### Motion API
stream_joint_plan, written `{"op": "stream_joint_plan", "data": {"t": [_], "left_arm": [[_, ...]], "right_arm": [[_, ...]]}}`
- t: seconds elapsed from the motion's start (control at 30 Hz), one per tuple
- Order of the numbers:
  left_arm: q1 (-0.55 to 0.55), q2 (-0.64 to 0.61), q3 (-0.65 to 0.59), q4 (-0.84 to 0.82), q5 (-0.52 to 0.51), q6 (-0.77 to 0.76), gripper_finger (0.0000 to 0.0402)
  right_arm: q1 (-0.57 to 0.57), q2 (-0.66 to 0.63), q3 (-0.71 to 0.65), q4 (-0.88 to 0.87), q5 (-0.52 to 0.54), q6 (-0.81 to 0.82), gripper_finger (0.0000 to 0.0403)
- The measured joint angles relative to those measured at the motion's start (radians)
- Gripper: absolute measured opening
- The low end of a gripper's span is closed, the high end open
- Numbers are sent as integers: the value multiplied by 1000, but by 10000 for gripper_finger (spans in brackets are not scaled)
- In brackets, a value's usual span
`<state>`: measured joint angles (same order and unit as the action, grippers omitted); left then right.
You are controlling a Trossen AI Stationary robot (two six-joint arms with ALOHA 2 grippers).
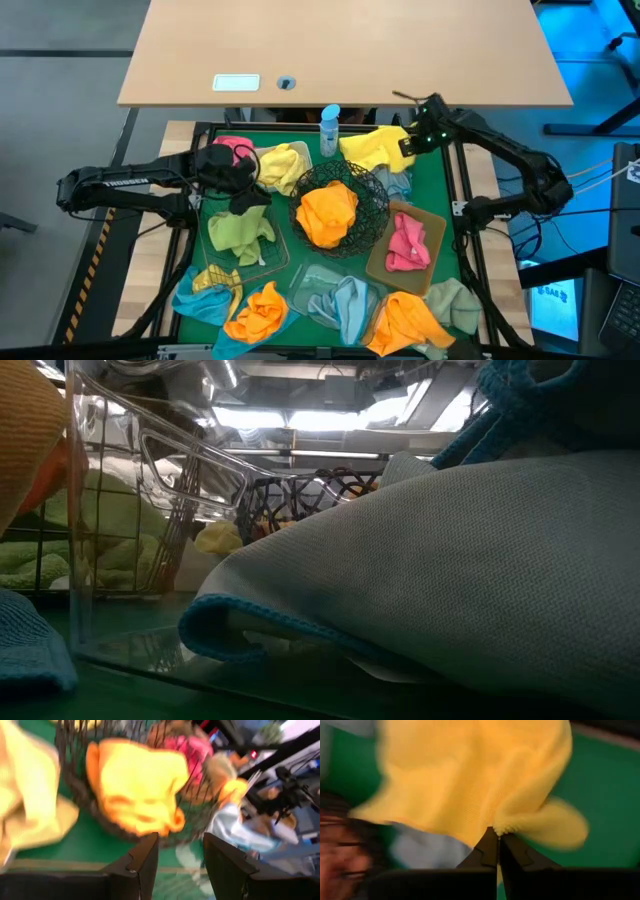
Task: Sort microfiber towel by color & place in baskets
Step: Put the yellow towel into the white bin
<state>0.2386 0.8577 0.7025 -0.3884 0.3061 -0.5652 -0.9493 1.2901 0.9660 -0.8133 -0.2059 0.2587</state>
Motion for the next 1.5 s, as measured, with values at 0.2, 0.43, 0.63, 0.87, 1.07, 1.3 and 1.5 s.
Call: {"op": "stream_joint_plan", "data": {"t": [0.2, 0.43, 0.63, 0.87, 1.07, 1.3, 1.5], "left_arm": [[0, 0, 0, 123, -47, 48, 147], [-7, 12, 0, 242, -169, 152, 147], [-37, 78, 0, 439, -227, 295, 147], [-67, 190, 0, 725, -244, 464, 147], [-72, 293, 0, 971, -244, 605, 147], [-72, 407, 0, 1177, -244, 712, 147], [-72, 485, 0, 1280, -282, 734, 147]], "right_arm": [[1, -101, 113, 5, -108, 37, 2], [1, -147, 283, 8, -192, 98, 1], [24, -147, 436, 15, -242, 129, 1], [146, -147, 548, 83, -243, 187, 1], [285, -147, 575, 175, -241, 209, 1], [432, -142, 576, 296, -241, 235, 1], [546, -119, 576, 350, -188, 235, 1]]}}
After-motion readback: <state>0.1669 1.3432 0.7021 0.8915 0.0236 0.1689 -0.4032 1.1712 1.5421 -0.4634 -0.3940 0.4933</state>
